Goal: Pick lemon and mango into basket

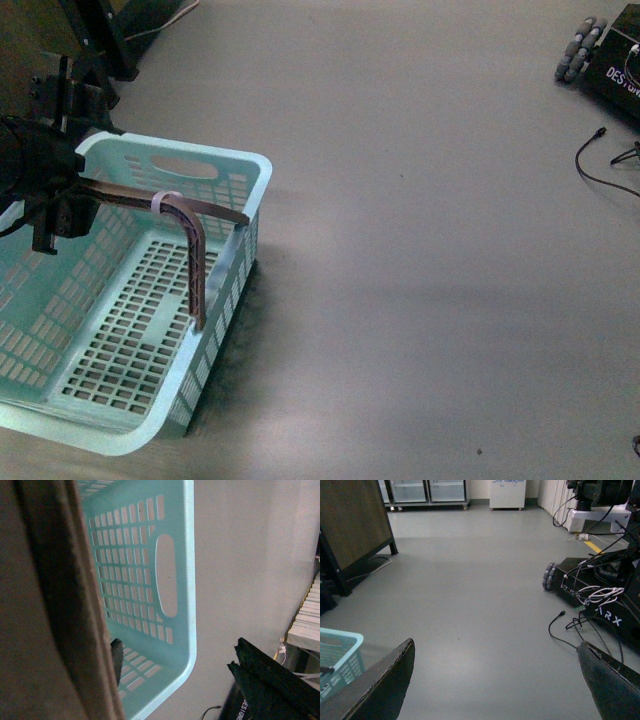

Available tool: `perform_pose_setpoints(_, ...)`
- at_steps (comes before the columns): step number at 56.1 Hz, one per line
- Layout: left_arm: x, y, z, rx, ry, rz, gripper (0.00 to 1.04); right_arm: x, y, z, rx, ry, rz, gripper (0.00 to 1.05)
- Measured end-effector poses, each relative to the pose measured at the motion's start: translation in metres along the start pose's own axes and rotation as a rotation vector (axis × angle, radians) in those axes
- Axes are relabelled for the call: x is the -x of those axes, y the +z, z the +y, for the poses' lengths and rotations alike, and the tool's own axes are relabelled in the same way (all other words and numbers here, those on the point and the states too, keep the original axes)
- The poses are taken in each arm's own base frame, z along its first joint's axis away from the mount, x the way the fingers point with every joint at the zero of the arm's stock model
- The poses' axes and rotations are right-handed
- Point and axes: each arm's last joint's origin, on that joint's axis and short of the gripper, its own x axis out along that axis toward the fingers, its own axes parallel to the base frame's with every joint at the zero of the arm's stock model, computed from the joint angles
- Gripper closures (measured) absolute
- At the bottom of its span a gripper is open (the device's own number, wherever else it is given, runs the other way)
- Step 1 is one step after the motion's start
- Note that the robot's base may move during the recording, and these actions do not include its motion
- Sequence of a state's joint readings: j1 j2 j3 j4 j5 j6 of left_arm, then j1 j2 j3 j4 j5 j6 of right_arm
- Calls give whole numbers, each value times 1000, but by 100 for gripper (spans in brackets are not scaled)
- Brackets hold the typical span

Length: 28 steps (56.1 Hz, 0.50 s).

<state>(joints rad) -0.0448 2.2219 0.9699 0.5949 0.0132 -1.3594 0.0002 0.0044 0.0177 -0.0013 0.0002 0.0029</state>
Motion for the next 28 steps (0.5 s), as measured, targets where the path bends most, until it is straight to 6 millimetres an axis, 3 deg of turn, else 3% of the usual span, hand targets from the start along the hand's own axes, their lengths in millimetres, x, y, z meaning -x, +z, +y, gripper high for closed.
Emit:
perform_pose_setpoints(12,0,-4,4,35,40,11,74,0,0,0,0,0,0,9)
perform_pose_setpoints(28,24,-6,8,68,88,-1,76,0,0,0,0,0,0,9)
